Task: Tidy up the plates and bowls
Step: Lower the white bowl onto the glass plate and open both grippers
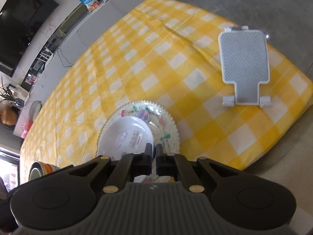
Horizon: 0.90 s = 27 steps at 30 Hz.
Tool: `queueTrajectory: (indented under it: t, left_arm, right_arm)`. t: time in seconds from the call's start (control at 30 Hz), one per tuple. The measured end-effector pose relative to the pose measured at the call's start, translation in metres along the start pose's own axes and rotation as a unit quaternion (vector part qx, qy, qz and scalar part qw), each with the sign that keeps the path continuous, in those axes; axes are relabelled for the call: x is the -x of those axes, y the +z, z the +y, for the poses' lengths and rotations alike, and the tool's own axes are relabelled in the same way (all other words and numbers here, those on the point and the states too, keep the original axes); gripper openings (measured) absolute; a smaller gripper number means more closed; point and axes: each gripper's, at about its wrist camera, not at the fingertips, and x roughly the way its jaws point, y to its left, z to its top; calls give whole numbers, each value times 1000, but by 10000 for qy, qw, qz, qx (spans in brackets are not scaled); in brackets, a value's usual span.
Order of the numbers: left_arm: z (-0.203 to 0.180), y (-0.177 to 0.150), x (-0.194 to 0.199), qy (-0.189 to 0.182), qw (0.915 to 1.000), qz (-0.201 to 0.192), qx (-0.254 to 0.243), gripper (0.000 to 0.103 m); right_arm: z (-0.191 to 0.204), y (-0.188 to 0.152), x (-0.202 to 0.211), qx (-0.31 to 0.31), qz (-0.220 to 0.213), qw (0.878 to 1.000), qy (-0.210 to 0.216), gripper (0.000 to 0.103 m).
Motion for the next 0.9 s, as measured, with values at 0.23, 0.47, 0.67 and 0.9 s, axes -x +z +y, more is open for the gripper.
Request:
queueTrajectory:
  t: [0.23, 0.47, 0.67, 0.9]
  left_arm:
    - [-3, -3, -3, 27, 9998, -100, -142, 3]
    - [2, 0, -4, 33, 9999, -132, -74, 3]
    - [0, 0, -4, 160, 9996, -180, -159, 3]
    - [1, 2, -4, 257, 9993, -215, -184, 5]
  right_arm:
    - [4, -1, -6, 95, -61, 9993, -360, 0]
    - [5, 1, -13, 132, 70, 9991, -408, 1]
    - [9, 0, -19, 203, 129, 9990, -381, 1]
    - [9, 1, -21, 183, 144, 9993, -296, 5]
